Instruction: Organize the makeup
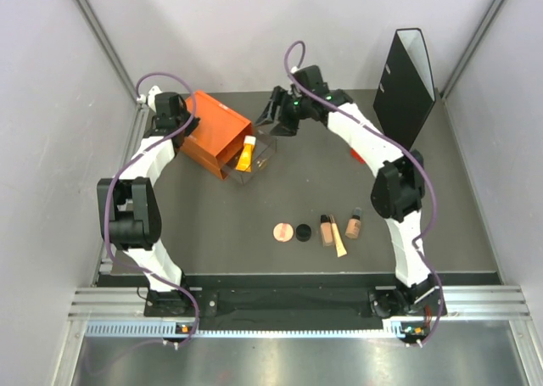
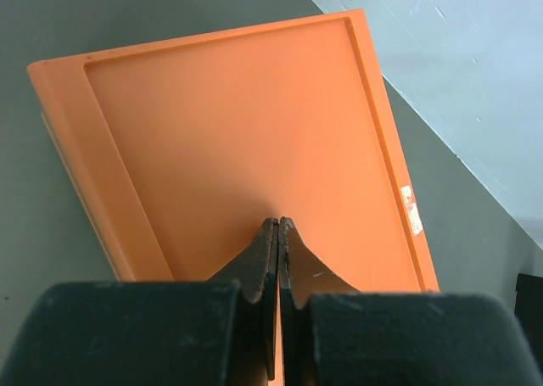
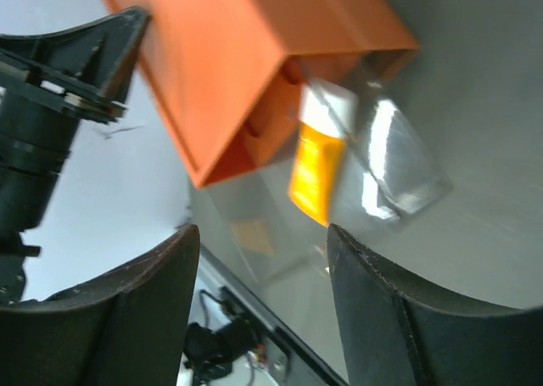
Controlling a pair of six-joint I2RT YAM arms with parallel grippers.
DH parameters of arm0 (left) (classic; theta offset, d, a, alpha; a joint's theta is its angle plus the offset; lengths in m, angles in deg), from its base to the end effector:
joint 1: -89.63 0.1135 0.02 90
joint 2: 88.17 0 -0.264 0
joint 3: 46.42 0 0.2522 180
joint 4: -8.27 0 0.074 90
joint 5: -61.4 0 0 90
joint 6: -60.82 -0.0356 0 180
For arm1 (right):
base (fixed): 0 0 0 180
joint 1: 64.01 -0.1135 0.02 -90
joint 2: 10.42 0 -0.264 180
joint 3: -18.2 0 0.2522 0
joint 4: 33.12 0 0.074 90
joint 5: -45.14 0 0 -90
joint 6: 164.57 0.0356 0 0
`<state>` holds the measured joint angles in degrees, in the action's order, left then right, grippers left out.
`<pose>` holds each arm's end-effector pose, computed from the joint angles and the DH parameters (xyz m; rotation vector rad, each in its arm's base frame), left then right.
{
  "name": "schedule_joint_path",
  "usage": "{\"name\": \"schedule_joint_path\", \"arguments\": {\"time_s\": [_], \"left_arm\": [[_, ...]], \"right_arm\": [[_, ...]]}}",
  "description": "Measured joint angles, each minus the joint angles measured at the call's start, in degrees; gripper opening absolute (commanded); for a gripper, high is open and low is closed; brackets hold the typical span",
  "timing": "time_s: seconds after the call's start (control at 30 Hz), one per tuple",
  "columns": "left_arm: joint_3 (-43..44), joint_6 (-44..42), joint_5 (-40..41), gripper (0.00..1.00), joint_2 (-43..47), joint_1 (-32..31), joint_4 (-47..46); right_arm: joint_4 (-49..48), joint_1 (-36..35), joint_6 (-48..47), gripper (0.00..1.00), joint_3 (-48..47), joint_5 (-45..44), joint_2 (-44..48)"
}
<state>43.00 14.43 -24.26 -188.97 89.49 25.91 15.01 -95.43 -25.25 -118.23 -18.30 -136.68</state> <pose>0.4125 0.0017 0.2699 -0.8205 1.9318 -0.3866 0.4251 0.2783 0.3058 0.1026 2.4701 1.2182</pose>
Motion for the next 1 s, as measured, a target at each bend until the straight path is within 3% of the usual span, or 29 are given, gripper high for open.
{"name": "schedule_joint_path", "arguments": {"time_s": [0.2, 0.5, 0.77, 1.0], "left_arm": [[0.7, -0.5, 0.0, 0.0, -0.2, 0.0, 0.7], [1.1, -1.2, 0.0, 0.0, -0.5, 0.0, 1.0], [1.1, -1.7, 0.0, 0.0, -0.5, 0.0, 1.0], [1.1, -1.7, -0.1, 0.0, -0.5, 0.0, 1.0]], "right_arm": [[16.3, 3.9, -13.5, 0.63, 2.8, -8.7, 8.8], [30.0, 3.8, -22.0, 0.63, 30.8, -18.2, 24.2], [31.8, 3.7, -20.5, 0.56, 48.7, -24.5, 32.3], [29.5, 3.7, -17.9, 0.56, 57.3, -28.2, 35.8]]}}
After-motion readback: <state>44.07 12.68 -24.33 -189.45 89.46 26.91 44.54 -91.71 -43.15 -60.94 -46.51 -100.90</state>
